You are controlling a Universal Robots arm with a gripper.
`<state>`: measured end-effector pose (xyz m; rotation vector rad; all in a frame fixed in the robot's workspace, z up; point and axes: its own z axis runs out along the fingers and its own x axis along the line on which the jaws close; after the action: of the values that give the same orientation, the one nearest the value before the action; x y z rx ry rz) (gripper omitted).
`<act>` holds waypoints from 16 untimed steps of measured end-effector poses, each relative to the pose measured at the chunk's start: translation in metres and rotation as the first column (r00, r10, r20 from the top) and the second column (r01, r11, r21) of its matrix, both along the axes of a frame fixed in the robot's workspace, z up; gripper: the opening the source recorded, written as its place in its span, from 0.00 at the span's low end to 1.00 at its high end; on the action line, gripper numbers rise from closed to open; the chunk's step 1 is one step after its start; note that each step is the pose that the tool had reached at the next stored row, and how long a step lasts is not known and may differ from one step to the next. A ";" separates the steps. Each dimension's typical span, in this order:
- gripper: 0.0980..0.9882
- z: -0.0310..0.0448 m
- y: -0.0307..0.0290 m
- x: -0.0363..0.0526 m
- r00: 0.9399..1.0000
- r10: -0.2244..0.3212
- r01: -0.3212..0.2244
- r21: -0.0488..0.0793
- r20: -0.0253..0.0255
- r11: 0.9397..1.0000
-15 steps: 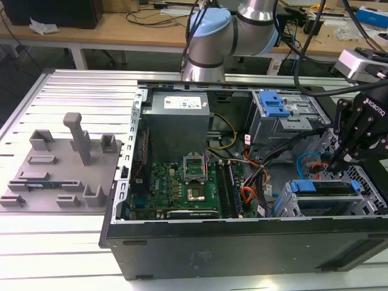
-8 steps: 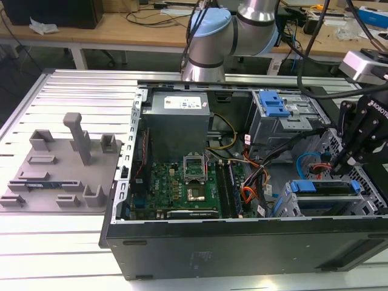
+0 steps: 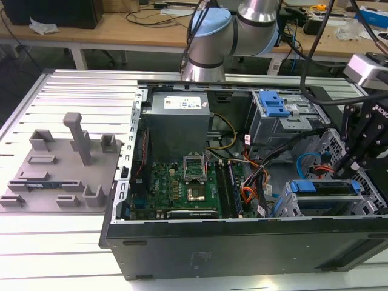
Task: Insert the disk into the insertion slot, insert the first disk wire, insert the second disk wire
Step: 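Insert the first disk wire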
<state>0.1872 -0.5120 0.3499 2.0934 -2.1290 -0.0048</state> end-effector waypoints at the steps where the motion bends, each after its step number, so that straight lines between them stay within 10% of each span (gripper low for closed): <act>1: 0.07 0.0000 -0.0006 0.0001 1.000 0.000 0.000 0.001 0.001 1.000; 16: 0.07 -0.0006 -0.0021 -0.0024 1.000 0.000 0.000 0.001 0.004 1.000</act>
<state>0.1848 -0.5141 0.3494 2.0958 -2.1315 -0.0018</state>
